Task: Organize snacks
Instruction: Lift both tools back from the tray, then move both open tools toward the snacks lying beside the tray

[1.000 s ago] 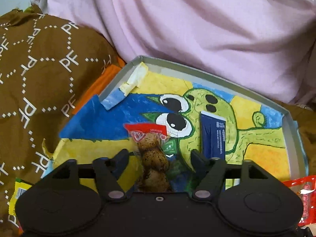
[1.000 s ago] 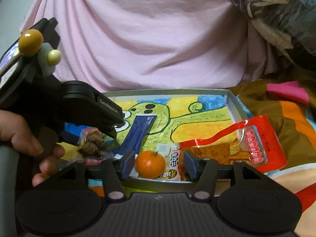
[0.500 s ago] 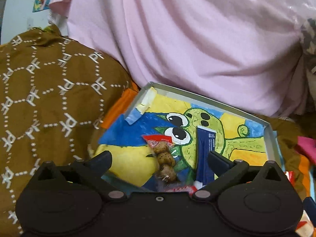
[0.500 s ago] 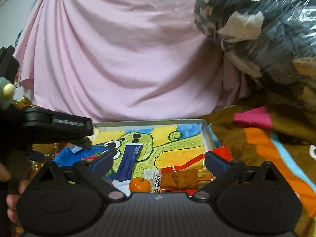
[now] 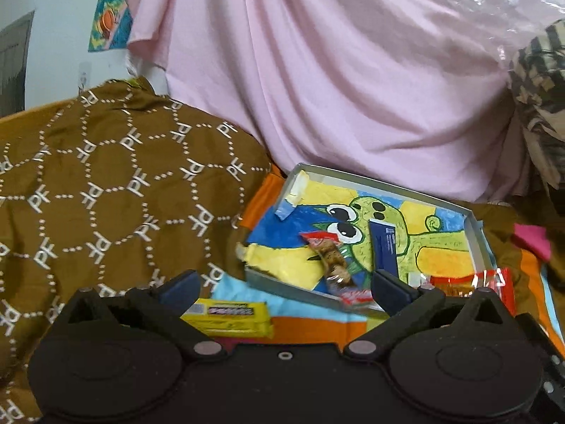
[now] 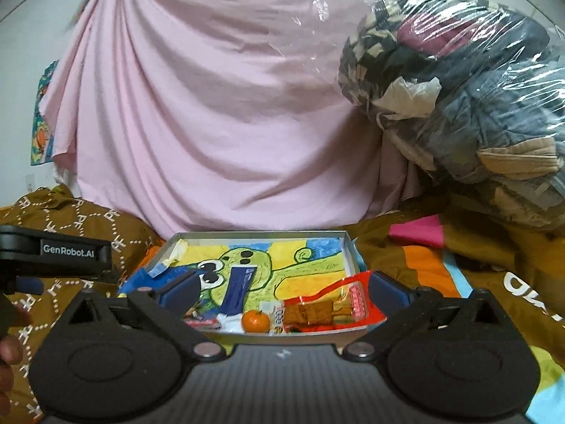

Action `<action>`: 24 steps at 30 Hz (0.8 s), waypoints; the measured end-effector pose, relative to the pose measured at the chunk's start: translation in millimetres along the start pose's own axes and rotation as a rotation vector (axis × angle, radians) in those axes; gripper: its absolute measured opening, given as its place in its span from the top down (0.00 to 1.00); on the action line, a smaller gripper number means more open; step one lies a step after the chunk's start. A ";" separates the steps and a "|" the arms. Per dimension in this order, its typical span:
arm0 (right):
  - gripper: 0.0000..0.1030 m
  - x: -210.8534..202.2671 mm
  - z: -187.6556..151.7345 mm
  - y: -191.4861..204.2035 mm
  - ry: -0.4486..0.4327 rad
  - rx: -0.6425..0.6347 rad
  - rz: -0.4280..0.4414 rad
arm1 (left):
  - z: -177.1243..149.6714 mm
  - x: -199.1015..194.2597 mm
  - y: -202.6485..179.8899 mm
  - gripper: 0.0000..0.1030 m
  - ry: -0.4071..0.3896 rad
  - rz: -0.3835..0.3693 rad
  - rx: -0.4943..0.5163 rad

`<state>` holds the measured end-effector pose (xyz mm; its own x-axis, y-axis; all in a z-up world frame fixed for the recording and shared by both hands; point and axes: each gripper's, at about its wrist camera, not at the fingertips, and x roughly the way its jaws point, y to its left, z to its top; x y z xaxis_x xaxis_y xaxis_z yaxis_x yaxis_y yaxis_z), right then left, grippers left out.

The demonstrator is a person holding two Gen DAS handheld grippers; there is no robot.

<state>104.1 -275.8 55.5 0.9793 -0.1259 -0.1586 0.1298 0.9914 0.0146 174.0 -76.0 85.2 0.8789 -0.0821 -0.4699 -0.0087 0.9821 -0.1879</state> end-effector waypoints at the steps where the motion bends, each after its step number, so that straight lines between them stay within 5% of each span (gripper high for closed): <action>1: 0.00 -5.5 -1.7 1.0 0.002 -0.004 0.002 | -2.8 -5.0 3.6 0.01 -0.006 -0.002 0.005; 12: 0.00 -64.2 -16.9 23.4 -0.029 -0.105 0.010 | -38.1 -55.9 43.0 0.01 -0.048 0.003 0.064; 24: 0.00 -103.7 -44.2 41.6 0.048 -0.139 0.072 | -85.9 -83.9 74.8 0.01 0.001 -0.044 0.140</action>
<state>1.1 -220.0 28.9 0.9763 -0.0559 -0.2089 0.0337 0.9935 -0.1087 58.6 -10.2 36.5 0.8766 -0.1260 -0.4644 0.0968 0.9915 -0.0865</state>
